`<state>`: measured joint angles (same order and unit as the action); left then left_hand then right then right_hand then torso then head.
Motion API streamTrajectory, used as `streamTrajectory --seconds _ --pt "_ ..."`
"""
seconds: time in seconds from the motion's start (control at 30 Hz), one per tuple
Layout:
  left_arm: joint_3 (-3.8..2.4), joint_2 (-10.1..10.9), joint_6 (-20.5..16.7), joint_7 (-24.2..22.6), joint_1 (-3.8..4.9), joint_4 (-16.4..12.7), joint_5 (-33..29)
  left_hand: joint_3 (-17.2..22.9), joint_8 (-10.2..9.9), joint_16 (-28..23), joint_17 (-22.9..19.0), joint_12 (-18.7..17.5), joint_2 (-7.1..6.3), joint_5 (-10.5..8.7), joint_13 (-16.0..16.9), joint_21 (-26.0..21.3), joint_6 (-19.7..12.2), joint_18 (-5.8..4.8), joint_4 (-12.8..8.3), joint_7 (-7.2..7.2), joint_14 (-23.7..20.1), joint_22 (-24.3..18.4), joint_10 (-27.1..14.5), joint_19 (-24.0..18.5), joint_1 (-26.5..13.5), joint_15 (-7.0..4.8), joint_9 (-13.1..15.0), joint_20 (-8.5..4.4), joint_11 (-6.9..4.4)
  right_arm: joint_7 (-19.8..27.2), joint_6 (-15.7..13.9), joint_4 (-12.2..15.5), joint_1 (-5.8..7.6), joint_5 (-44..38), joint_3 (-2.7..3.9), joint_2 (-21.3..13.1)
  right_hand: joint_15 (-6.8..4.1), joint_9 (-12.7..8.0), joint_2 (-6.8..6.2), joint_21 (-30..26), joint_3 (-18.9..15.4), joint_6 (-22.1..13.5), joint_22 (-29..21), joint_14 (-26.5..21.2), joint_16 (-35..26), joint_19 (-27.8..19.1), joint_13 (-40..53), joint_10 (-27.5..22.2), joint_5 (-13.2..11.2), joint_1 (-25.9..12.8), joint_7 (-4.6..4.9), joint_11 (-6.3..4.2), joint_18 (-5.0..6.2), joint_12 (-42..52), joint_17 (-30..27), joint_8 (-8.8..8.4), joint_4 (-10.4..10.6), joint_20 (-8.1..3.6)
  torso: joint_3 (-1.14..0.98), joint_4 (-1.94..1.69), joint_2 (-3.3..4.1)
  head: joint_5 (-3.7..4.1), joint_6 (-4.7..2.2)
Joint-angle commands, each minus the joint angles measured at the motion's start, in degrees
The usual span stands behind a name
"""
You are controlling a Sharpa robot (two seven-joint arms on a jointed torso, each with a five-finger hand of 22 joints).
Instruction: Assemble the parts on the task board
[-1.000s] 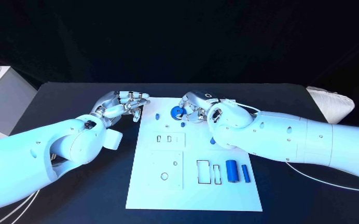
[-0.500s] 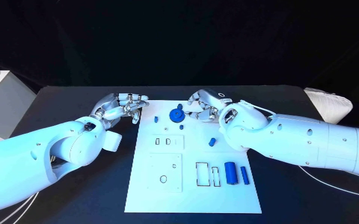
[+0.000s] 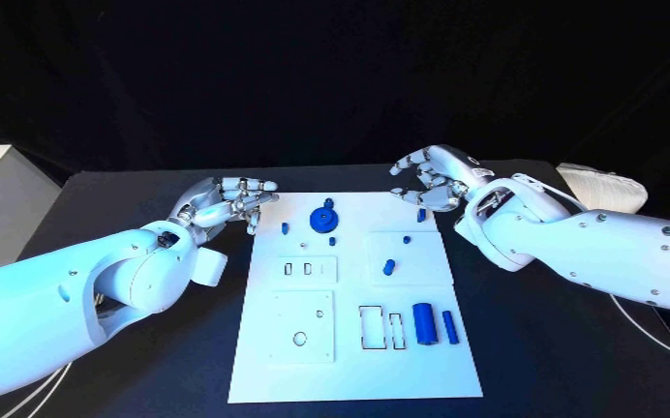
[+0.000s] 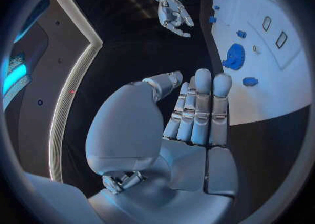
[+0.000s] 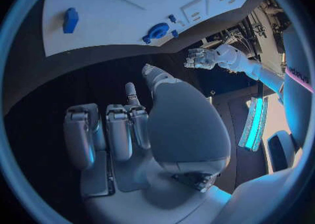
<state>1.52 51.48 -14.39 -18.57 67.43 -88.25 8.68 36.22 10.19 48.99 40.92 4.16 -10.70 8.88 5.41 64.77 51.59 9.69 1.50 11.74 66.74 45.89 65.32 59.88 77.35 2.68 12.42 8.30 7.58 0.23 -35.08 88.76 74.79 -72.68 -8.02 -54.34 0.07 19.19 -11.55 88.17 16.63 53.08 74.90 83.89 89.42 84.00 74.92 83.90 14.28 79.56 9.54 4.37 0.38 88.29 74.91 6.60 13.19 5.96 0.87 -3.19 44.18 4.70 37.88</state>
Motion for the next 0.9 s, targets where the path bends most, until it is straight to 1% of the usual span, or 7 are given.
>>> streamTrajectory --seconds 0.03,0.13,0.33,0.5,0.57,0.8,0.9 --pt "-0.03 -0.09 2.02 -0.92 -0.08 -0.04 0.56 0.32 -0.12 0.4 -0.09 0.29 -0.17 -0.02 0.08 0.2 -0.24 -0.52 0.07 -0.02 -0.39 0.04 -0.47 -0.42 -0.15 0.15 0.02 -0.01 0.0 11.04 4.5 -0.82 0.08 7.69 -0.09 -1.8 0.44 -0.14 -0.76 -0.68 -0.22 -0.44 12.79 5.43 -0.37 4.69 12.68 3.63 -0.36 0.33 0.23 0.54 0.32 -0.6 12.33 -0.39 -0.36 0.3 -0.33 0.34 -0.16 0.41 0.01" --pt "-0.02 -0.09 2.18 -1.01 -0.11 -0.03 0.6 0.31 -0.13 0.4 -0.1 0.31 -0.23 -0.04 0.09 0.18 -0.27 -0.51 0.05 -0.02 -0.4 -0.01 -0.46 -0.48 -0.18 0.15 0.03 0.0 0.0 12.36 5.36 -2.06 -0.02 8.74 -0.27 -3.31 0.52 -0.2 -1.34 -0.84 -0.67 -0.63 12.66 5.41 -0.4 4.61 12.36 3.28 -0.52 0.45 0.3 0.62 0.36 -0.92 12.28 -0.59 -0.42 0.38 -0.36 0.43 -0.17 0.57 0.05" --pt "-0.02 -0.1 2.39 -1.08 -0.15 0.02 0.62 0.33 -0.13 0.41 -0.11 0.33 -0.28 -0.05 0.1 0.16 -0.29 -0.5 0.01 -0.04 -0.42 -0.06 -0.45 -0.54 -0.18 0.15 0.03 0.01 -0.01 12.81 6.3 -4.58 -1.23 8.13 -0.66 -4.6 0.59 -0.28 -1.77 -0.82 -1.27 -0.91 12.69 5.43 -0.36 4.62 12.15 3.03 -0.7 0.69 0.38 0.7 0.35 -1.14 12.4 -0.83 -0.48 0.45 -0.43 0.29 -0.06 0.84 0.06" --pt "-0.02 -0.07 2.53 -1.12 -0.16 0.04 0.63 0.33 -0.13 0.41 -0.11 0.33 -0.28 -0.05 0.1 0.16 -0.29 -0.5 0.01 -0.04 -0.42 -0.06 -0.45 -0.54 -0.18 0.15 0.03 0.01 -0.01 11.84 6.65 -6.95 -2.89 7.12 -0.81 -4.17 0.69 -0.37 -1.86 -0.9 -2.3 -1.26 12.63 5.45 -0.34 4.59 11.99 2.84 -1.49 1.22 0.5 0.81 0.37 -1.32 12.48 -1.14 -0.44 0.55 -0.33 0.34 -0.1 1.0 0.16" --pt "-0.02 -0.05 2.58 -1.14 -0.17 0.03 0.63 0.33 -0.13 0.41 -0.11 0.33 -0.28 -0.05 0.1 0.16 -0.29 -0.5 0.01 -0.04 -0.42 -0.06 -0.45 -0.54 -0.18 0.15 0.03 0.01 -0.01 11.23 6.56 -7.96 -3.51 6.66 -0.84 -3.73 0.73 -0.41 -1.82 -0.97 -2.84 -1.44 12.58 5.46 -0.33 4.56 11.96 2.8 -1.71 1.31 0.56 0.86 0.38 -1.34 12.52 -1.28 -0.29 0.59 -0.36 0.31 -0.08 1.02 0.2" --pt "-0.02 -0.03 2.58 -1.08 -0.19 -0.01 0.63 0.37 -0.12 0.42 -0.13 0.36 -0.31 -0.06 0.11 0.22 -0.29 -0.5 -0.06 -0.07 -0.45 0.02 -0.44 -0.53 -0.17 0.14 0.05 0.02 -0.03 9.96 6.84 -9.63 -4.48 4.64 -0.87 -2.6 0.88 -0.45 -1.41 -0.78 -5.47 -1.7 12.77 5.54 -0.23 4.67 12.0 2.82 -1.83 1.68 0.69 1.01 0.33 -1.31 12.82 -1.58 0.72 0.74 -0.26 0.11 -0.05 1.5 0.25" --pt "-0.02 0.03 2.55 -1.05 -0.2 -0.04 0.64 0.37 -0.12 0.42 -0.13 0.36 -0.31 -0.06 0.11 0.22 -0.29 -0.5 -0.06 -0.07 -0.45 0.02 -0.44 -0.53 -0.17 0.14 0.05 0.02 -0.03 9.34 7.09 -9.91 -4.87 3.97 -0.87 -2.1 0.91 -0.44 -1.12 -0.84 -7.32 -1.7 12.73 5.53 -0.24 4.65 11.99 2.79 -1.85 2.12 0.71 1.04 0.35 -1.32 12.8 -1.68 1.53 0.78 -0.31 0.09 0.02 1.46 0.24"
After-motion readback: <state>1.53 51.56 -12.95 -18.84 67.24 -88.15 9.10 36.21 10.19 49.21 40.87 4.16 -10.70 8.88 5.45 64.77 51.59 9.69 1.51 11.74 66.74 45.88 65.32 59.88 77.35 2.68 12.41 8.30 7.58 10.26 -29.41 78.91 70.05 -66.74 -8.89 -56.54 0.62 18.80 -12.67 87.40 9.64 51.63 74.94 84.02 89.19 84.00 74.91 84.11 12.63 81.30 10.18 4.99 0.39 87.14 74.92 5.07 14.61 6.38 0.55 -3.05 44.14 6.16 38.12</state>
